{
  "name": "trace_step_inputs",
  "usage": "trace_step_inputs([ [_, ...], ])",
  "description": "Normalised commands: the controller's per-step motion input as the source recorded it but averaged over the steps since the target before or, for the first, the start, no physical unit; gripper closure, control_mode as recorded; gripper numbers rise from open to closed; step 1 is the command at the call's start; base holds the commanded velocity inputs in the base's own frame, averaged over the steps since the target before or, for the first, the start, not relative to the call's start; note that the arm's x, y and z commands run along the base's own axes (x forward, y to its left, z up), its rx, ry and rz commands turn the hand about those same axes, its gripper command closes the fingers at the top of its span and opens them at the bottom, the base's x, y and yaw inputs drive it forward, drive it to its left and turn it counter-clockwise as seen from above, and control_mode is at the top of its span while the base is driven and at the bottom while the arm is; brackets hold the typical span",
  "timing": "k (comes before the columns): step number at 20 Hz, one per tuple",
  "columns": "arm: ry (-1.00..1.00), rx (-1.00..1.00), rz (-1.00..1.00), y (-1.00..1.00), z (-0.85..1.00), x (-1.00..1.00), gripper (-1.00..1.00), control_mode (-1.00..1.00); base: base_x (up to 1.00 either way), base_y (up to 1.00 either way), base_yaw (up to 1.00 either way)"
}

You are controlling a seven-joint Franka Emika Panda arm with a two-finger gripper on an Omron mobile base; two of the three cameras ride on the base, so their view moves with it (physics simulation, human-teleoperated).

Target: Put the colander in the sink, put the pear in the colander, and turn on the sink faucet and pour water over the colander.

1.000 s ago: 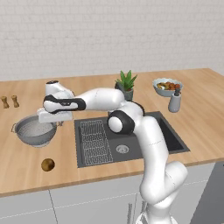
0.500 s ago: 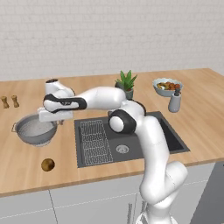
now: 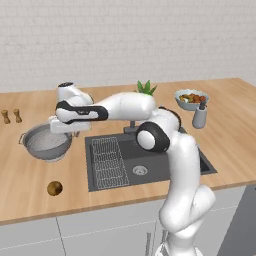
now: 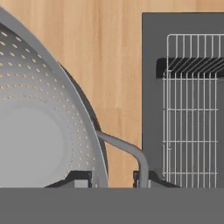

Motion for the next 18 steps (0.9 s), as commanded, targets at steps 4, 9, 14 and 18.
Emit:
trace_step_inputs([
  [4, 0.08, 0.07, -0.21, -0.89, 0.25, -0.22, 1.0, -1.0, 0.0, 0.0, 0.0],
  [9, 0.13, 0.04, -0.23, -0.99, 0.12, -0.42, 1.0, -1.0, 0.0, 0.0, 0.0],
  [14, 0.12, 0.0, -0.19, -0.94, 0.07, -0.59, 1.0, -1.0, 0.0, 0.0, 0.0],
  [18, 0.07, 0.0, -0.13, -0.96, 0.0, -0.7, 1.0, -1.0, 0.0, 0.0, 0.0],
])
